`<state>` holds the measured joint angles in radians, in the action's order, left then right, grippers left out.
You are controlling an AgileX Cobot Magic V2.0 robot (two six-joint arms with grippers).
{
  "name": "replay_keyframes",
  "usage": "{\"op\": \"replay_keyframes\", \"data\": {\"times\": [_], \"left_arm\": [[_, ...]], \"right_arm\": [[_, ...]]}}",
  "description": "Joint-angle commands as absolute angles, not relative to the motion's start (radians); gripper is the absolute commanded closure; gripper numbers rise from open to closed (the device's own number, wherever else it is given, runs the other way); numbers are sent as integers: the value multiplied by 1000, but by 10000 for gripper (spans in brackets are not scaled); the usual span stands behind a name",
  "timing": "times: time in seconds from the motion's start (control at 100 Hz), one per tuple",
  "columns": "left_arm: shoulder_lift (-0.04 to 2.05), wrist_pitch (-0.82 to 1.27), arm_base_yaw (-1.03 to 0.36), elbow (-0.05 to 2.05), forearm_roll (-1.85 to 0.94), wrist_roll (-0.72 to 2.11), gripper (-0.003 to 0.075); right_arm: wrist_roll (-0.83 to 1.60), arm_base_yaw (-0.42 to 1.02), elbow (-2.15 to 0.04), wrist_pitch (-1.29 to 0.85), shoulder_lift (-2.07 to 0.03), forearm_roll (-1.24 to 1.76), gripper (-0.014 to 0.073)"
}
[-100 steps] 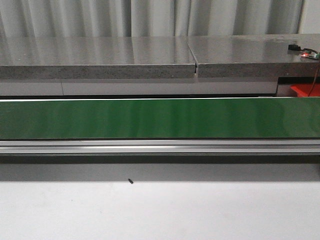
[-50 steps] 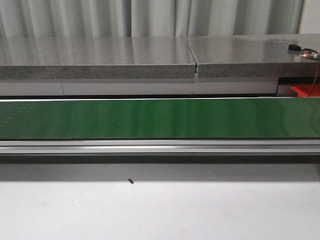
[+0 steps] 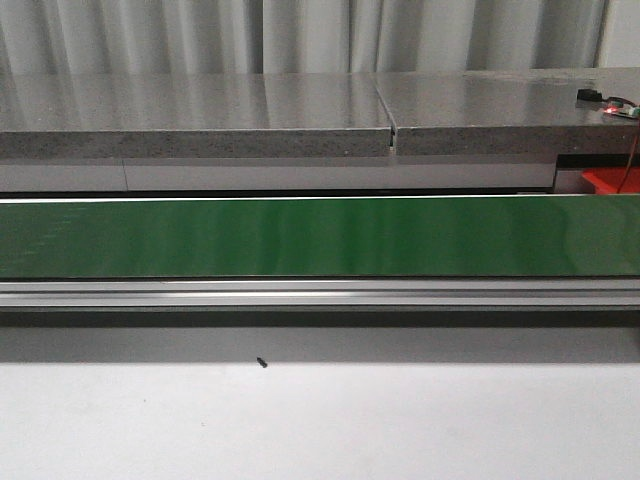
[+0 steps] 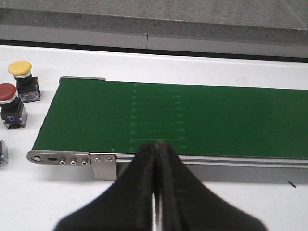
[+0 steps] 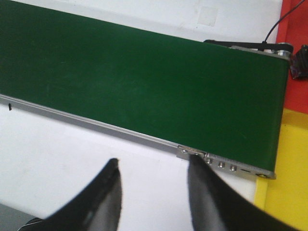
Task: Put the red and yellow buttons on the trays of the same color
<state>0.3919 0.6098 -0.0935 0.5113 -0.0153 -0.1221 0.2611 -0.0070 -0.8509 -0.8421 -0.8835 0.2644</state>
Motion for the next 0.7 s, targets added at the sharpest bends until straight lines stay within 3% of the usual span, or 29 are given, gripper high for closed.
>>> {"op": "replay_keyframes", "data": {"times": [0.0,0.12,0.69], "left_arm": [[397,528,-100,535,-17,-122,741],[397,528,-100,535,-17,-122,741],[397,528,-100,535,-17,-122,741]], "right_arm": [[260,-5,-849,-780,-834,270,485],[260,-5,-827,-774,-775,270,668],[260,-5,-803,-747,-686,270,661]]}}
